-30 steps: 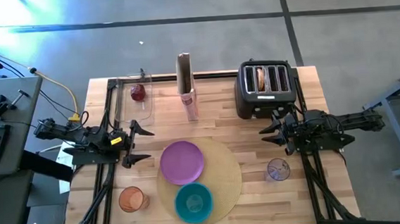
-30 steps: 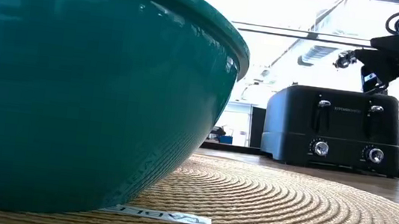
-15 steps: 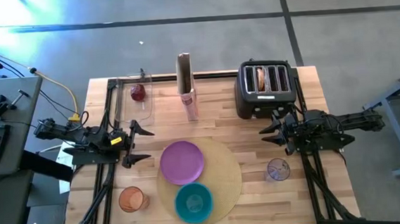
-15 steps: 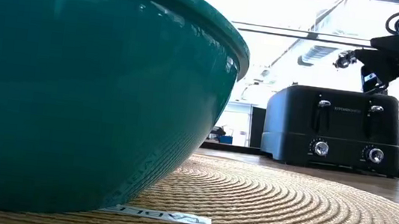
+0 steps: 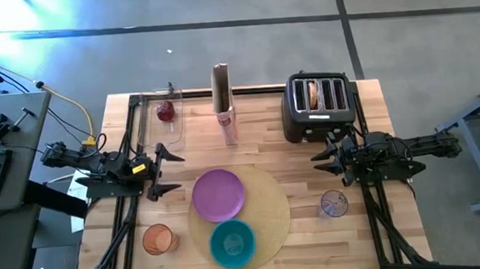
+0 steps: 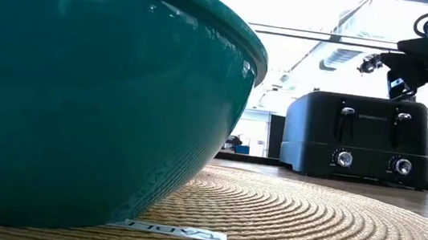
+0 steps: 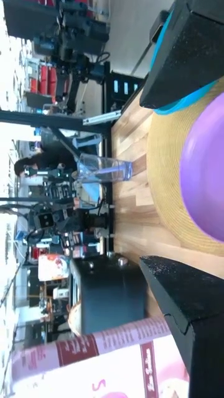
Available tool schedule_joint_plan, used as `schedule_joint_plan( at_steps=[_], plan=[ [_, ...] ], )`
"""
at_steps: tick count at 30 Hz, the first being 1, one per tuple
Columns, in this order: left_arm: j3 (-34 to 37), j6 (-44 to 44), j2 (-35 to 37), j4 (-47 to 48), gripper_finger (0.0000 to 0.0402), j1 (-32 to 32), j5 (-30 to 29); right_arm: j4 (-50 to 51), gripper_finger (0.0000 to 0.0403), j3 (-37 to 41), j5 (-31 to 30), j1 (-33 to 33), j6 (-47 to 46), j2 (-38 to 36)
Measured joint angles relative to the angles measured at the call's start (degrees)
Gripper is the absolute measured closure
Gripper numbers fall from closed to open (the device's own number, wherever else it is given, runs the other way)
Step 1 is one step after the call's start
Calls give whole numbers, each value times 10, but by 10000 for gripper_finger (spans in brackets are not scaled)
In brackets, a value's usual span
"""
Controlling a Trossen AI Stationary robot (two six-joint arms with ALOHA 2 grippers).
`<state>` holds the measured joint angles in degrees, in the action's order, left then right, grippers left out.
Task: Arrange a breakfast setting
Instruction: Put the red apple on the purple plate
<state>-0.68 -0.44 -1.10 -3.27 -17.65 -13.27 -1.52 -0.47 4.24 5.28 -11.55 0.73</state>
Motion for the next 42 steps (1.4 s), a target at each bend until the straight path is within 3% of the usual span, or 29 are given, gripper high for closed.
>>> schedule_joint_plan(
  at_steps=[17, 42],
  plan=[
    [0, 13, 0, -1, 5, 0, -41, 0, 288, 0, 0, 0, 0, 0],
    [0, 47, 0, -1, 5, 0, -19, 0, 288, 0, 0, 0, 0, 0]
  ],
)
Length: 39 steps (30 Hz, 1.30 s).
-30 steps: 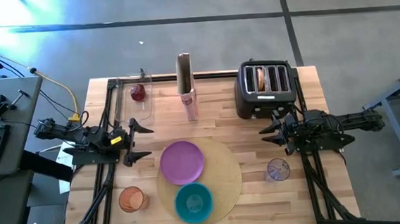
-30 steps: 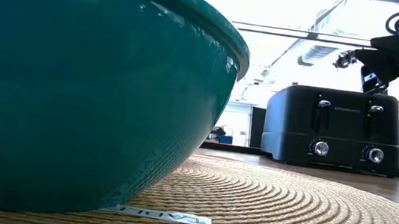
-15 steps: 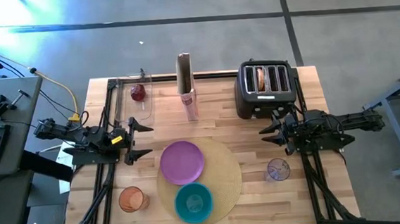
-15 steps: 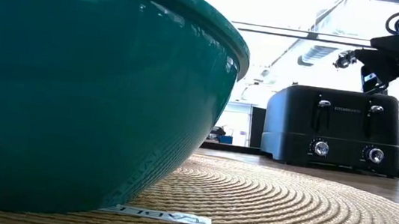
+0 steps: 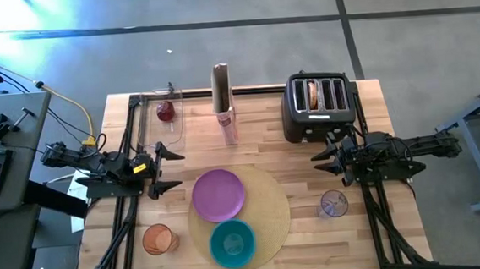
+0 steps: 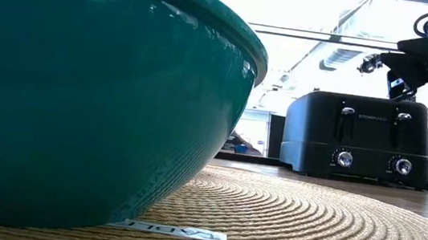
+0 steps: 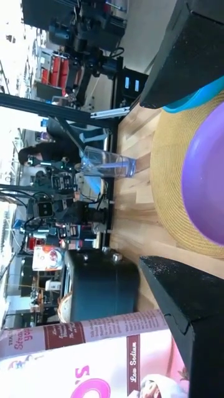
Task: Arrange a breakfast setting
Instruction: Put the red apple on the purple plate
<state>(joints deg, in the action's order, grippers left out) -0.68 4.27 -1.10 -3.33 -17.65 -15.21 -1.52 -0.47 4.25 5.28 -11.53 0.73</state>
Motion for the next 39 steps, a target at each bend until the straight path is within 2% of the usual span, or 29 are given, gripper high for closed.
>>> schedule_joint_plan(
  at_steps=[7, 10, 15, 21, 27, 30, 34, 39],
  plan=[
    [0, -19, 0, -1, 5, 0, -14, 0, 288, 0, 0, 0, 0, 0],
    [0, -16, 0, 0, 5, 0, -44, 0, 288, 0, 0, 0, 0, 0],
    [0, 26, 0, -9, 5, 0, -161, 0, 288, 0, 0, 0, 0, 0],
    [0, 26, 0, -14, 5, 0, -204, 0, 288, 0, 0, 0, 0, 0],
    [0, 27, 0, -35, 5, 0, -323, 0, 288, 0, 0, 0, 0, 0],
    [0, 58, 0, -32, 5, 0, -373, 0, 288, 0, 0, 0, 0, 0],
    [0, 122, 0, -21, 5, 0, -399, 0, 288, 0, 0, 0, 0, 0],
    [0, 160, 0, -8, 5, 0, -394, 0, 288, 0, 0, 0, 0, 0]
  ],
)
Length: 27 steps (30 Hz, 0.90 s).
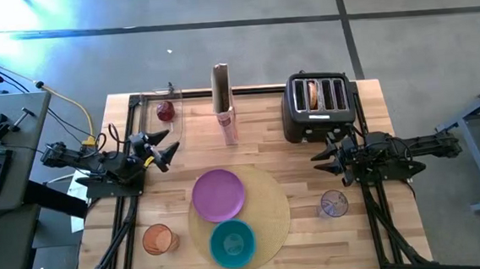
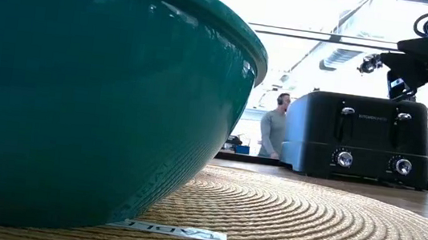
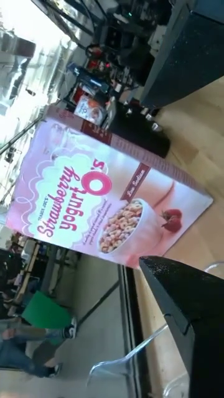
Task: Arrange a breakfast setting
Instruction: Put the red apple on the purple plate
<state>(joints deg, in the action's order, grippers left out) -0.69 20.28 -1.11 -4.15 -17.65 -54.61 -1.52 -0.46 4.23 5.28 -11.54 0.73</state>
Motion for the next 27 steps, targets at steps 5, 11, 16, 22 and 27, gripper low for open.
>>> schedule_joint_plan(
  at_steps=[5, 11, 16, 22, 27],
  plan=[
    [0, -23, 0, -2, 5, 0, 12, 0, 288, 0, 0, 0, 0, 0],
    [0, 58, 0, 16, 5, 1, -65, 0, 288, 0, 0, 0, 0, 0],
    [0, 61, 0, 28, 5, 1, -85, 0, 288, 0, 0, 0, 0, 0],
    [0, 41, 0, 28, 5, 1, -85, 0, 288, 0, 0, 0, 0, 0],
    [0, 20, 0, -4, 5, 1, -85, 0, 288, 0, 0, 0, 0, 0]
  ],
)
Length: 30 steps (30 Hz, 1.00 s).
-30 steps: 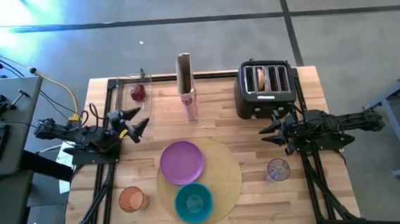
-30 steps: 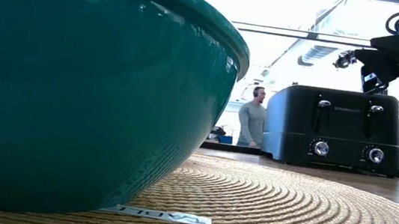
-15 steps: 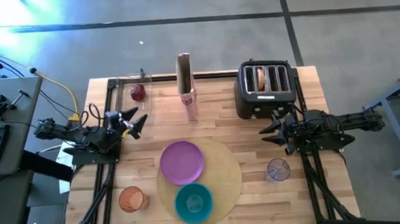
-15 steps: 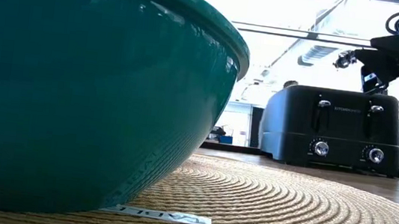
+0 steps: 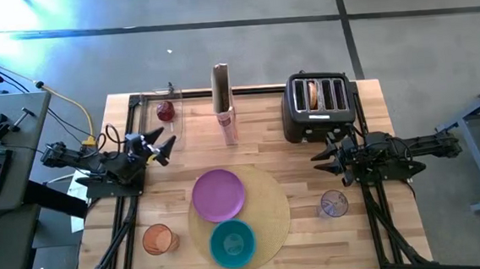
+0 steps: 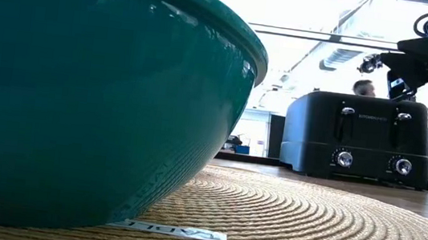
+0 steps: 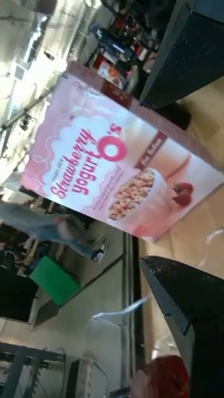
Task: Arrange a breakfast setting
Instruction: Put the red apple on the purple plate
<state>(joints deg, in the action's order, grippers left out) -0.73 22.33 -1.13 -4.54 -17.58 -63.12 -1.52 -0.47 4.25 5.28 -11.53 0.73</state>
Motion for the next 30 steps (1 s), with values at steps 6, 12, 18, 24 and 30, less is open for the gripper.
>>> schedule_joint_plan(
  at_steps=[6, 12, 18, 24, 30],
  plan=[
    [0, -138, 0, -149, 5, 0, 9, 0, 288, 0, 0, 0, 0, 0],
    [-44, -252, 0, -196, 5, 0, -3, 0, 288, 0, 0, 0, 0, 0],
    [-110, -339, 0, -193, 5, 0, -49, 0, 288, 0, 0, 0, 0, 0],
    [-166, -398, -22, -194, 5, 0, -56, 0, 288, 0, 0, 0, 0, 0],
    [-234, -479, -90, -193, 5, 0, -90, 0, 288, 0, 0, 0, 0, 0]
  ],
)
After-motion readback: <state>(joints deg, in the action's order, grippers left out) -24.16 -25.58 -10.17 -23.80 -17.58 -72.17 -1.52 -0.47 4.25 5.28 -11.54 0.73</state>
